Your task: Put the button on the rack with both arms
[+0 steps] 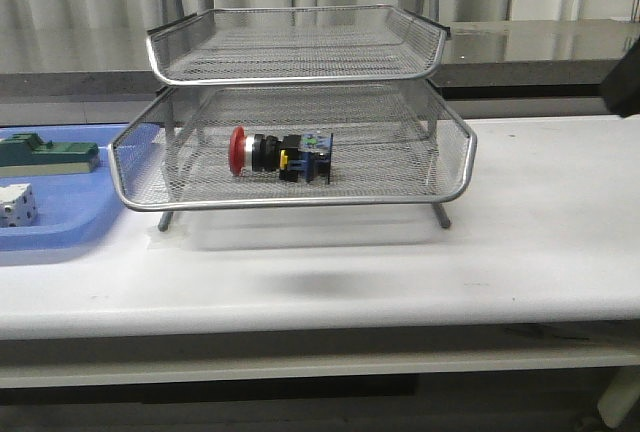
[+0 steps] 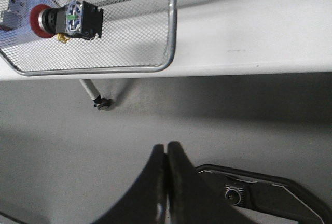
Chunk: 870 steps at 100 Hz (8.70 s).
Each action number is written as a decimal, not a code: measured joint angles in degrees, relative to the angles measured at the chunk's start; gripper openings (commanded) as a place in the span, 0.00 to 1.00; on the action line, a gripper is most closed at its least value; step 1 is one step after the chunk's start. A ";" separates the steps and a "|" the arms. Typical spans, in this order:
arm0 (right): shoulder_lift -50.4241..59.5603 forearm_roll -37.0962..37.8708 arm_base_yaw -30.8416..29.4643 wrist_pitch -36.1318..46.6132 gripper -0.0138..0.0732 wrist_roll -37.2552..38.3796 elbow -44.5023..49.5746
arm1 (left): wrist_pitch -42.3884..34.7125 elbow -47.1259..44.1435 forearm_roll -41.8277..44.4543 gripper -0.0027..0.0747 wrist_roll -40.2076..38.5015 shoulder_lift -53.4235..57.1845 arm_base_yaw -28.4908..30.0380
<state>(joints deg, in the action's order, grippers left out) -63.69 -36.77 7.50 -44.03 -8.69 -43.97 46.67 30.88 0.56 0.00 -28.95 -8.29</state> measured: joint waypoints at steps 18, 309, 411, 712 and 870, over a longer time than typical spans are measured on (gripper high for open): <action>-5.81 -6.99 0.13 2.20 0.08 -6.36 0.00 | 0.00 0.00 0.00 0.01 0.00 0.00 0.00; -39.28 -15.50 21.77 34.74 0.08 -13.42 -17.61 | 0.00 0.00 0.00 0.01 0.00 0.00 0.00; -37.81 -14.10 21.77 30.89 0.08 -13.53 -17.83 | 0.00 0.00 -0.03 0.01 0.00 0.00 0.00; 46.54 32.50 1.22 30.53 0.09 9.86 29.43 | 0.00 0.00 -0.03 0.01 0.00 0.00 0.00; 64.28 33.68 -7.22 36.60 0.09 9.97 45.58 | 0.00 0.00 -0.13 0.01 0.00 0.00 0.00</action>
<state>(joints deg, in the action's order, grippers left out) 0.60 -3.09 0.27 -7.43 1.29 1.61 46.67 30.88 0.43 0.00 -28.95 -8.29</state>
